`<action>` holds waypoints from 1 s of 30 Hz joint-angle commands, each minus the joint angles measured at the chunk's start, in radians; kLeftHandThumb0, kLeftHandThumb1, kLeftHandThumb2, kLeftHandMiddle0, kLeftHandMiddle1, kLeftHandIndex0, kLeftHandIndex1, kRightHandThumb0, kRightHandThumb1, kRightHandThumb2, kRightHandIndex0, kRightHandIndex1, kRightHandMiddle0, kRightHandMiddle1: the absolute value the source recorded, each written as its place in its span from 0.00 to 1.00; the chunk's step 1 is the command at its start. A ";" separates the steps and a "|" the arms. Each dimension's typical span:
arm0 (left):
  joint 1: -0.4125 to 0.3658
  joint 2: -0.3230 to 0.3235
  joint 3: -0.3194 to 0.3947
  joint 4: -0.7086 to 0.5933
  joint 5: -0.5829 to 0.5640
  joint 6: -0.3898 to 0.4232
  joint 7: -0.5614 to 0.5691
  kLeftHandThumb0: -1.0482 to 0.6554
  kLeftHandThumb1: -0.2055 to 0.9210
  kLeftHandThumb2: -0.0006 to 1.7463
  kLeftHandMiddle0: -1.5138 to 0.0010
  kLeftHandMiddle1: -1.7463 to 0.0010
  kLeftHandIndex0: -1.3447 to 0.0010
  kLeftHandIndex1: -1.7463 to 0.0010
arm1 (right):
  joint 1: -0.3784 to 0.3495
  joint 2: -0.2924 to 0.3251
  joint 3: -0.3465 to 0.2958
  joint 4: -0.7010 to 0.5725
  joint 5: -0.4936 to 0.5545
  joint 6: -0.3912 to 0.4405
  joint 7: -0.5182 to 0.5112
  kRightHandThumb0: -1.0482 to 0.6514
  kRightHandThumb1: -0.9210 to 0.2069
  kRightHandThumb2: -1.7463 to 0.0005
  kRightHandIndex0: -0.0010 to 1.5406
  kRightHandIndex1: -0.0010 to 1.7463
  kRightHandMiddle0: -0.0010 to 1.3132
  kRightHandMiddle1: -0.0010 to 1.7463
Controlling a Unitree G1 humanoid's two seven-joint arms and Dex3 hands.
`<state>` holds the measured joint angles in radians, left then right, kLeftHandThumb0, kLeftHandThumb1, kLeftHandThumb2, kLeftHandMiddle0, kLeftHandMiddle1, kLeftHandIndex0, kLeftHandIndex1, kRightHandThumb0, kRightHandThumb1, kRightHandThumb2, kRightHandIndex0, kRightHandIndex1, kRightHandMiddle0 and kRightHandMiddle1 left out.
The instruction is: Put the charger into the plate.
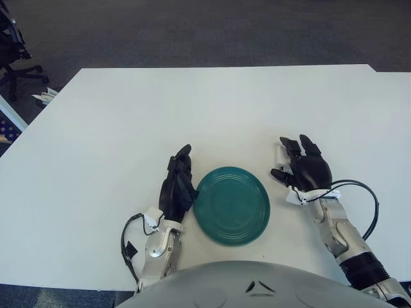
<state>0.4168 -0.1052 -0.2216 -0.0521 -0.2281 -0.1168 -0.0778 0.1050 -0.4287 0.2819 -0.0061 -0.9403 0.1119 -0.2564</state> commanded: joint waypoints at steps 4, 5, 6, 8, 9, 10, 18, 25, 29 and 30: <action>-0.001 -0.026 0.003 0.039 -0.016 0.033 -0.010 0.00 1.00 0.56 1.00 1.00 1.00 0.86 | 0.004 -0.028 -0.002 -0.043 -0.011 0.003 0.046 0.03 0.00 0.56 0.07 0.00 0.00 0.25; -0.003 -0.029 0.004 0.040 -0.015 0.035 -0.006 0.00 1.00 0.56 1.00 1.00 1.00 0.87 | 0.004 -0.033 -0.001 -0.049 -0.008 0.000 0.059 0.03 0.00 0.56 0.07 0.00 0.00 0.25; -0.004 -0.031 0.004 0.041 -0.014 0.036 -0.002 0.00 1.00 0.56 1.00 1.00 1.00 0.87 | 0.004 -0.037 0.000 -0.053 -0.006 -0.002 0.068 0.03 0.00 0.56 0.07 0.00 0.00 0.25; -0.006 -0.035 0.004 0.042 -0.011 0.035 0.004 0.00 1.00 0.57 1.00 1.00 1.00 0.87 | 0.005 -0.046 0.000 -0.062 0.006 -0.011 0.095 0.02 0.00 0.57 0.08 0.01 0.00 0.26; -0.008 -0.038 0.005 0.045 -0.013 0.032 0.004 0.00 1.00 0.57 1.00 1.00 1.00 0.87 | 0.007 -0.054 -0.001 -0.068 0.016 -0.018 0.116 0.02 0.00 0.57 0.08 0.01 0.00 0.26; -0.009 -0.041 0.006 0.047 -0.015 0.029 0.005 0.00 1.00 0.57 1.00 1.00 0.98 0.87 | 0.008 -0.059 -0.002 -0.072 0.022 -0.023 0.131 0.02 0.00 0.57 0.08 0.01 0.00 0.27; -0.008 -0.038 0.004 0.035 -0.017 0.032 0.010 0.00 1.00 0.57 1.00 1.00 0.96 0.85 | 0.022 -0.118 -0.016 -0.113 0.079 -0.060 0.281 0.00 0.00 0.59 0.10 0.01 0.00 0.28; 0.000 -0.026 -0.010 0.001 -0.016 0.044 -0.001 0.00 1.00 0.58 1.00 1.00 0.98 0.85 | 0.038 -0.249 -0.061 -0.145 0.165 -0.134 0.462 0.01 0.00 0.58 0.13 0.01 0.00 0.27; 0.000 -0.020 -0.010 -0.011 -0.039 0.059 -0.023 0.00 1.00 0.58 1.00 1.00 0.99 0.84 | 0.028 -0.283 -0.076 -0.141 0.192 -0.143 0.530 0.02 0.00 0.56 0.14 0.01 0.00 0.30; -0.001 -0.019 -0.009 -0.011 -0.043 0.062 -0.027 0.00 1.00 0.58 1.00 1.00 0.99 0.84 | 0.024 -0.288 -0.078 -0.139 0.194 -0.144 0.539 0.02 0.00 0.56 0.14 0.01 0.00 0.30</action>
<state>0.4025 -0.1040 -0.2205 -0.0660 -0.2577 -0.0792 -0.0887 0.1307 -0.6918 0.2124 -0.1549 -0.7655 -0.0317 0.2321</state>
